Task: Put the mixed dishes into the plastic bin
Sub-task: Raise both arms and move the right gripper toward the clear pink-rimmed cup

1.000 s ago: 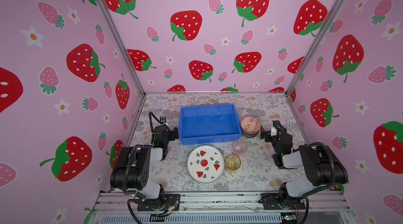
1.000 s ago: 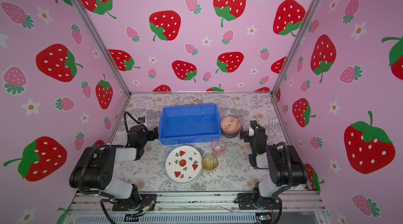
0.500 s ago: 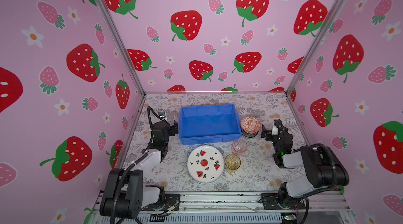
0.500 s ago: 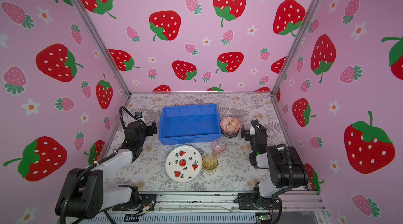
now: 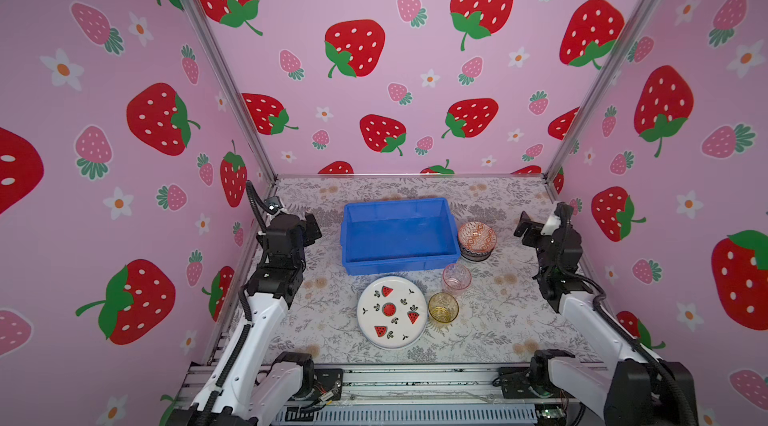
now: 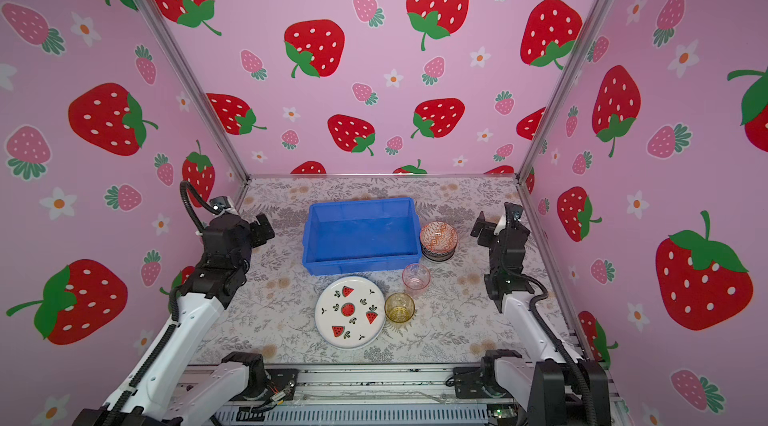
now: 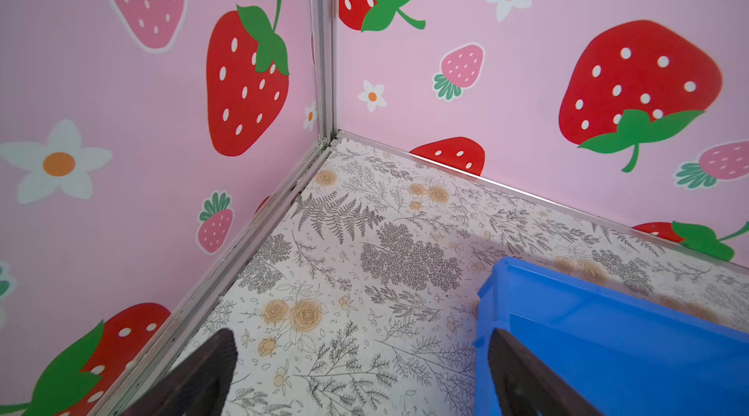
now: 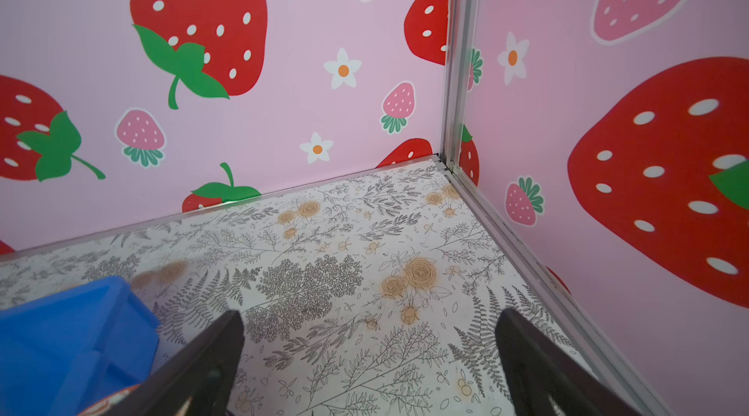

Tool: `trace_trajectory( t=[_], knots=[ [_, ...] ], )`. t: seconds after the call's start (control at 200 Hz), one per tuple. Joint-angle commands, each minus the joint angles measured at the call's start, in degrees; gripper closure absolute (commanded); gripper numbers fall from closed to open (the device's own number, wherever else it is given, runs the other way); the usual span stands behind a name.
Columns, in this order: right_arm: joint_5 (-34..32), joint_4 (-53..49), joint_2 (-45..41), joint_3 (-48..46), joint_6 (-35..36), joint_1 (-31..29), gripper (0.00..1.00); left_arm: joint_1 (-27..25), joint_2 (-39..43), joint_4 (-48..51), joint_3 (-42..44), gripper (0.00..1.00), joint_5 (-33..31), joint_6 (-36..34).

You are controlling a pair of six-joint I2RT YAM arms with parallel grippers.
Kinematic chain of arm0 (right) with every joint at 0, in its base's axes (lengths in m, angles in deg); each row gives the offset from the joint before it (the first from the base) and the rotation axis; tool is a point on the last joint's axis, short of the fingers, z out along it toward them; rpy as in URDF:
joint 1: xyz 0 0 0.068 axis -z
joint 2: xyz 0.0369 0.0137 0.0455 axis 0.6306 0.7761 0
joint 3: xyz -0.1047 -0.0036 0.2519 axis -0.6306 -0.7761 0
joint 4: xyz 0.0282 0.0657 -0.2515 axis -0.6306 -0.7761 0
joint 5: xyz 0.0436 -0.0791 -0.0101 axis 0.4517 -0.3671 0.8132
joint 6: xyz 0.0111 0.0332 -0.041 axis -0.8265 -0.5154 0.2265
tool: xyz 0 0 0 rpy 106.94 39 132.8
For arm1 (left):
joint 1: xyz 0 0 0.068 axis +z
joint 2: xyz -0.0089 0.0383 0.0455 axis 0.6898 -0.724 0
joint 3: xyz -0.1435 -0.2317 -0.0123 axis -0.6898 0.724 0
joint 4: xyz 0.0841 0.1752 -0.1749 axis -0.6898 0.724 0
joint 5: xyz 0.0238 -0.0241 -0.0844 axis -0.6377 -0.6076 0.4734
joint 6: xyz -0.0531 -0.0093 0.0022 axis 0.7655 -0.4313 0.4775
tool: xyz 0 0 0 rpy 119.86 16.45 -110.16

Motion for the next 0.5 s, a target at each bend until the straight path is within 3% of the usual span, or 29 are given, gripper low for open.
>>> trace_trajectory(
  t=[0.0,0.21,0.32,0.495],
  knots=[
    [-0.41,-14.94,-0.56,5.52,-6.63,0.35,0.01,0.12,0.56,10.81,-4.49,0.01,-0.79,2.56],
    [5.47,-31.16,3.36,17.78,-7.39,0.2,0.01,0.28,-3.86,20.36,-13.66,0.01,5.2,1.09],
    [10.46,-38.83,4.83,22.79,-4.52,-0.2,0.01,0.1,-7.87,26.17,-19.16,0.01,8.14,0.92],
    [14.42,-49.48,5.9,27.1,-0.44,-3.29,0.01,-0.14,-11.55,27.48,-22.68,0.01,17.5,2.34]
  ],
)
